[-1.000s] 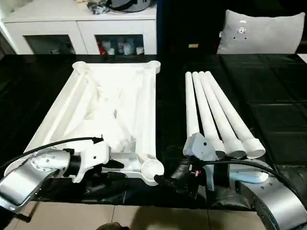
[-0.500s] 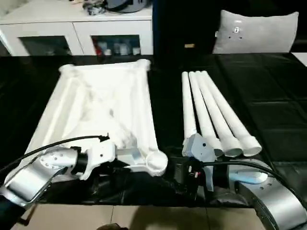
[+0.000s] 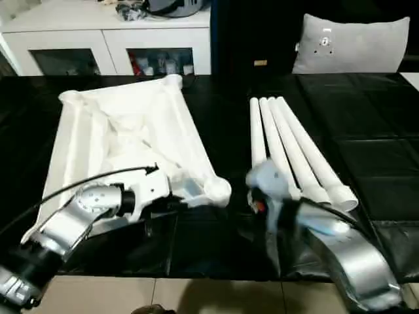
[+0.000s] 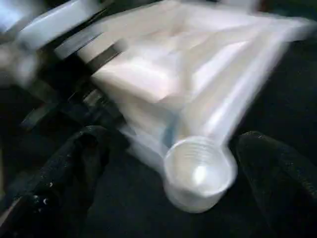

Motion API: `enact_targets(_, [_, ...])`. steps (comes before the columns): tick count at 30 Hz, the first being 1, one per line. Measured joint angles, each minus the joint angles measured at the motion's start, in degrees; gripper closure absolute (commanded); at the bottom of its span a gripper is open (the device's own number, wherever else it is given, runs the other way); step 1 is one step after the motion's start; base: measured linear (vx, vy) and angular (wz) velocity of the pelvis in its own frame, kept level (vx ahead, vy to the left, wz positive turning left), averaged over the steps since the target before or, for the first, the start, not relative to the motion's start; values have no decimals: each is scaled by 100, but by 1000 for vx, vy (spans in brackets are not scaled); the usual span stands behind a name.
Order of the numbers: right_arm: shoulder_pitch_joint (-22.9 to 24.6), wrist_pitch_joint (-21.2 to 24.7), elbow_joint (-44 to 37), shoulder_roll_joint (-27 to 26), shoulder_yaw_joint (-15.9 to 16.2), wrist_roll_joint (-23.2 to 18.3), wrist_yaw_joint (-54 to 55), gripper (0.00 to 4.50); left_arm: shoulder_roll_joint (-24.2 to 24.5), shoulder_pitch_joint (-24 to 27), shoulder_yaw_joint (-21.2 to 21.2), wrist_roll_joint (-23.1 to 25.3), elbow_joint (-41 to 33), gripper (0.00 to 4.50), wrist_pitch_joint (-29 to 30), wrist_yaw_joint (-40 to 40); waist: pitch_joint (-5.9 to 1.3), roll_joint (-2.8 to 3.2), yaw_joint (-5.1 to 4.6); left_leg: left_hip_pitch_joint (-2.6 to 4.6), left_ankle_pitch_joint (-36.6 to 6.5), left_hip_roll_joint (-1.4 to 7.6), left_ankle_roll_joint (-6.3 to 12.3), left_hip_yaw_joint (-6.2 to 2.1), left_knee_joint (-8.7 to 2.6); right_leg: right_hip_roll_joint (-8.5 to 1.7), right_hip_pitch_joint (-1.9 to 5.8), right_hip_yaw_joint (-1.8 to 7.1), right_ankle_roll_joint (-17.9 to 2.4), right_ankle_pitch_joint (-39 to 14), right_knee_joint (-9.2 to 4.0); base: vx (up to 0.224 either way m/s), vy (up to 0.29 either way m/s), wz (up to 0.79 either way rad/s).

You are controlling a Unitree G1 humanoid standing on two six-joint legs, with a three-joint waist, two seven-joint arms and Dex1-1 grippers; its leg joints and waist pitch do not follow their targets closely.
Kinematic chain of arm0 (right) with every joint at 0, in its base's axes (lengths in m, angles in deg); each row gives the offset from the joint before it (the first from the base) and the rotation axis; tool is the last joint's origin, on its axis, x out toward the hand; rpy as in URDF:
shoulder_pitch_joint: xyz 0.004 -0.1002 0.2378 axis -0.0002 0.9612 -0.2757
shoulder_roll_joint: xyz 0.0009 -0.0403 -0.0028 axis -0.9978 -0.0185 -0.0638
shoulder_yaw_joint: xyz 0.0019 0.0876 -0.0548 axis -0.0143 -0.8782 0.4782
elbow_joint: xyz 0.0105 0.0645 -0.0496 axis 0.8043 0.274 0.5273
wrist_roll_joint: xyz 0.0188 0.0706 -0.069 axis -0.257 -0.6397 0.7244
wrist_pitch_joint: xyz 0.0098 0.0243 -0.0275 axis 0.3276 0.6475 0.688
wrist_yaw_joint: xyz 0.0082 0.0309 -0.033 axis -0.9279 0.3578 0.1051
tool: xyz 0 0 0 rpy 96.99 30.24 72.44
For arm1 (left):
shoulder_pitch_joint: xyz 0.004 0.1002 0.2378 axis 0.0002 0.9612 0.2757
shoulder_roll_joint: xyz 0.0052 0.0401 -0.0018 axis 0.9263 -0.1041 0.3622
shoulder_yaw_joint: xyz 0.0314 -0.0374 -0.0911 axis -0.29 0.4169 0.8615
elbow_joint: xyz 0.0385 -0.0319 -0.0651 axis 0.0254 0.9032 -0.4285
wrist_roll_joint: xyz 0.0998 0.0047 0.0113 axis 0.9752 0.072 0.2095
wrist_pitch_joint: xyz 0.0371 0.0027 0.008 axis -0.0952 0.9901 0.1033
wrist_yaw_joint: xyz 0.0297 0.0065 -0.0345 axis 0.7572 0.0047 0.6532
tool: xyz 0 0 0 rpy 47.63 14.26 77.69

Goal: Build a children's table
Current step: Move table base, then pick table leg

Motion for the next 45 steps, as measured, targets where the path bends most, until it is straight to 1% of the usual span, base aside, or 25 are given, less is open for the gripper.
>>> enact_targets(1, [-42,59,36,-143,-84,-70,109,0,0,-24,11,8,77,443,-92,0,1,-2,5,-1,0,2,0,0,0,1,-1,-1,0,0,0,0,0,0])
enact_targets(2, [-106,87,62,-253,-99,-113,227,0,1,-41,29,11,169,443,-200,-7,0,-1,6,-1,0,2,0,1,-3,1,-2,0,0,0,-3,0,0,0])
enact_targets(5, [-404,98,325,-551,-98,-17,655,0,9,-55,74,-1,239,443,-271,-71,2,-2,-7,-7,2,2,-3,4,-6,0,-10,0,0,0,-2,0,0,0])
enact_targets(6, [-497,88,414,-635,-94,72,786,0,11,-47,90,-33,226,443,-247,-101,4,-7,-4,-6,2,2,-4,6,-8,0,-10,0,0,0,-1,0,0,0])
enact_targets(7, [-673,88,606,-803,-114,181,1014,0,19,-27,162,-118,215,443,-165,-171,8,-13,-23,-5,5,2,-8,7,-11,1,-17,2,0,0,3,0,0,0])
enact_targets(9, [-987,100,926,-1009,-129,425,1452,0,32,-10,217,-220,175,393,-67,-273,14,-22,-15,-22,12,2,-17,13,-18,-1,-39,4,0,0,9,0,0,0])
enact_targets(11, [-1405,238,1384,-1087,-134,824,2017,0,108,117,277,-251,-76,390,-7,-313,28,-44,-15,-34,19,2,-25,16,-27,0,-55,5,0,0,10,0,0,0])
enact_targets(13, [-1676,393,1616,-1046,-154,1009,2265,0,132,179,360,-368,-305,363,24,-317,37,-57,3,-56,24,3,-30,16,-29,1,-78,3,0,1,13,0,0,0])
enact_targets(14, [-1831,545,1720,-1074,-146,1063,2381,0,149,211,461,-423,-429,351,72,-306,38,-58,11,-58,24,5,-30,16,-30,1,-80,0,0,1,13,0,0,0])
enact_targets(17, [-2013,808,1806,-1142,-119,1086,2543,0,168,223,598,-465,-611,334,122,-277,41,-62,14,-60,24,5,-30,16,-36,1,-80,-3,0,0,9,0,0,0])
enact_targets(18, [-2162,1057,1942,-1241,-120,1079,2577,0,220,314,663,-482,-777,313,218,-263,44,-65,-9,-59,24,5,-30,17,-37,2,-82,-1,0,1,11,0,0,0])
enact_targets(20, [-2457,1681,2251,-1359,-118,1086,2690,0,253,425,736,-580,-1109,305,446,-233,59,-81,-55,-56,26,6,-32,18,-36,3,-85,1,0,1,16,0,0,0])
enact_targets(21, [-2579,1984,2412,-1383,-104,1103,2737,0,250,471,768,-645,-1329,300,581,-188,69,-95,-55,-57,29,9,-37,17,-37,3,-85,-2,0,1,18,0,0,0])
enact_targets(22, [-2629,2101,2504,-1398,-68,1135,2750,0,251,532,814,-692,-1487,292,674,-168,74,-101,-60,-55,30,10,-39,18,-37,3,-84,-2,-1,1,19,0,0,0])
enact_targets(23, [-2667,2085,2625,-1443,-54,1190,2782,0,260,633,878,-741,-1711,273,833,-117,77,-99,-60,-55,32,10,-42,18,-37,3,-84,-2,-1,1,19,0,0,0])
enact_targets(28, [-2692,1994,2719,-1472,-53,1258,2853,0,280,810,935,-858,-2155,254,1140,-25,90,-103,-16,-55,38,11,-53,19,-41,3,-84,-2,0,1,19,0,0,0])
enact_targets(30, [-2722,1994,2725,-1517,-59,1293,2963,0,276,835,972,-883,-2321,229,1252,13,93,-107,-6,-54,39,11,-55,20,-43,4,-85,-2,0,1,19,0,0,0])
enact_targets(31, [-2727,2004,2728,-1534,-65,1297,3003,0,276,834,989,-889,-2360,229,1278,40,93,-106,-6,-54,40,11,-56,20,-44,4,-85,-2,0,1,19,0,0,0])
enact_targets(32, [-2756,2051,2789,-1562,-79,1315,3071,0,276,834,998,-891,-2409,213,1337,75,93,-105,-7,-53,40,11,-57,20,-44,4,-85,-2,0,1,19,0,0,0])
enact_targets(35, [-2835,2206,2966,-1580,-213,1337,3138,0,260,834,998,-885,-2488,213,1440,135,96,-102,-4,-54,42,11,-59,21,-44,3,-85,-1,0,1,18,0,0,0])
enact_targets(39, [-2892,2368,2998,-1587,-391,1339,3187,0,260,834,986,-856,-2507,213,1505,194,98,-99,-7,-52,44,11,-63,21,-52,5,-85,-1,0,1,17,0,0,0])
enact_targets(44, [-2890,2561,2987,-1603,-413,1346,3300,0,259,834,969,-845,-2571,213,1606,209,99,-98,-11,-51,50,12,-74,21,-60,6,-88,-1,1,1,17,0,0,0])
enact_targets(45, [-2862,2661,2928,-1645,-479,1341,3309,0,259,834,967,-845,-2616,213,1637,213,103,-91,-7,-50,51,13,-76,21,-61,7,-88,-2,1,1,17,0,0,0])
